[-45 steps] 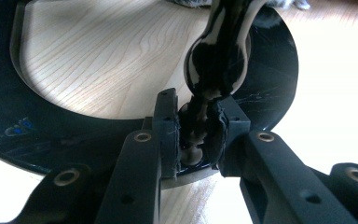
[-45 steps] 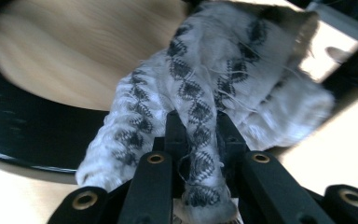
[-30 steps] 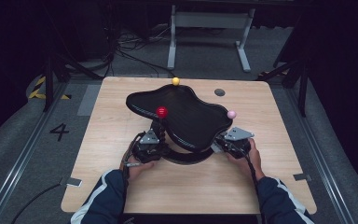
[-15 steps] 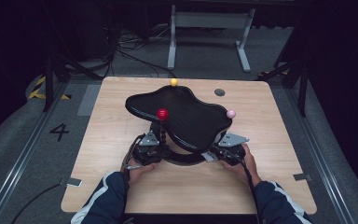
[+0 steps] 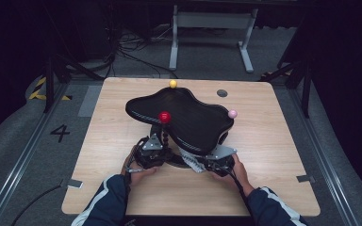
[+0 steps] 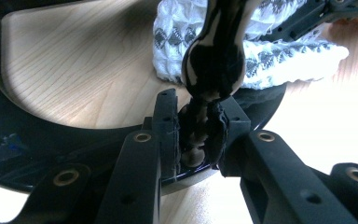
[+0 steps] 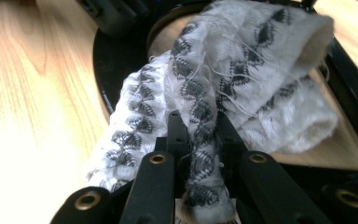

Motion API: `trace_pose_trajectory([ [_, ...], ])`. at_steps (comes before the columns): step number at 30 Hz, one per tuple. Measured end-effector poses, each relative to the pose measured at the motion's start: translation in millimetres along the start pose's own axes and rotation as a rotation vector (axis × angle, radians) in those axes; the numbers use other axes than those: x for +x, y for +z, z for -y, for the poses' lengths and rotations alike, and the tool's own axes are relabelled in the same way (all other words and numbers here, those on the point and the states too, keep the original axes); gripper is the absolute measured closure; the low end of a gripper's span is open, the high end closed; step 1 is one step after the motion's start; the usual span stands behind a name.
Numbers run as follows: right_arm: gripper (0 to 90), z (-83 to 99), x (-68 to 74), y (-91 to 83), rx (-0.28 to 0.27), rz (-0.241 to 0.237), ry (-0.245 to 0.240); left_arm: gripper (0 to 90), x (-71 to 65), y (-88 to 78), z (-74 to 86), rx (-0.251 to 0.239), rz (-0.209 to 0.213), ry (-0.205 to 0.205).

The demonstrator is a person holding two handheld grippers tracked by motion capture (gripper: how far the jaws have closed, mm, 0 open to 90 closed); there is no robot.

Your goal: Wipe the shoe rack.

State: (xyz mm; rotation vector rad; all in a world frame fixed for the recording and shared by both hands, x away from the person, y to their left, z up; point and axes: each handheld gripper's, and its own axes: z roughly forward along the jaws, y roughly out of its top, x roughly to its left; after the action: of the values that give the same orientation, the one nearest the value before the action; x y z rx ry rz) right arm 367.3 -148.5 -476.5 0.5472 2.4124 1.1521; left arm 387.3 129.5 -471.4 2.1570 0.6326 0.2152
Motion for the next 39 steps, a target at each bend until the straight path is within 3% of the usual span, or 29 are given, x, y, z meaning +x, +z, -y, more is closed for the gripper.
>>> trace_pose_trajectory([
  [5,80.4,4.1,-6.3,-2.5,0.001,-0.003,0.015,74.2,1.1,0.3,-0.1,-0.002,0.006,0.008],
  [16,80.4,25.7,-50.1,-14.4,0.016,0.136,0.080,74.1,2.0,0.3,-0.3,0.000,0.010,0.011],
  [18,80.4,28.4,-57.8,-16.6,0.030,0.153,0.110,74.1,2.2,0.3,-0.2,-0.002,0.010,0.012],
  [24,80.3,36.8,-75.6,-21.9,0.051,0.211,0.140,74.1,1.9,0.6,0.2,-0.004,0.017,-0.005],
  [26,80.2,45.1,-83.3,-22.3,0.092,0.247,0.137,74.1,1.8,0.7,0.1,-0.004,0.018,-0.008],
  [28,80.2,48.9,-86.4,-24.3,0.070,0.248,0.166,74.1,2.1,0.9,0.2,-0.006,0.020,-0.009],
  [31,80.3,46.9,-84.0,-23.3,0.072,0.251,0.153,74.1,2.0,1.1,0.1,-0.006,0.020,-0.010],
  [36,80.3,42.1,-79.1,-23.4,0.046,0.211,0.163,74.1,2.6,1.5,0.3,-0.011,0.024,-0.011],
  [39,80.2,37.1,-74.5,-22.5,0.043,0.194,0.141,74.2,2.0,1.8,-0.1,-0.007,0.022,-0.012],
])
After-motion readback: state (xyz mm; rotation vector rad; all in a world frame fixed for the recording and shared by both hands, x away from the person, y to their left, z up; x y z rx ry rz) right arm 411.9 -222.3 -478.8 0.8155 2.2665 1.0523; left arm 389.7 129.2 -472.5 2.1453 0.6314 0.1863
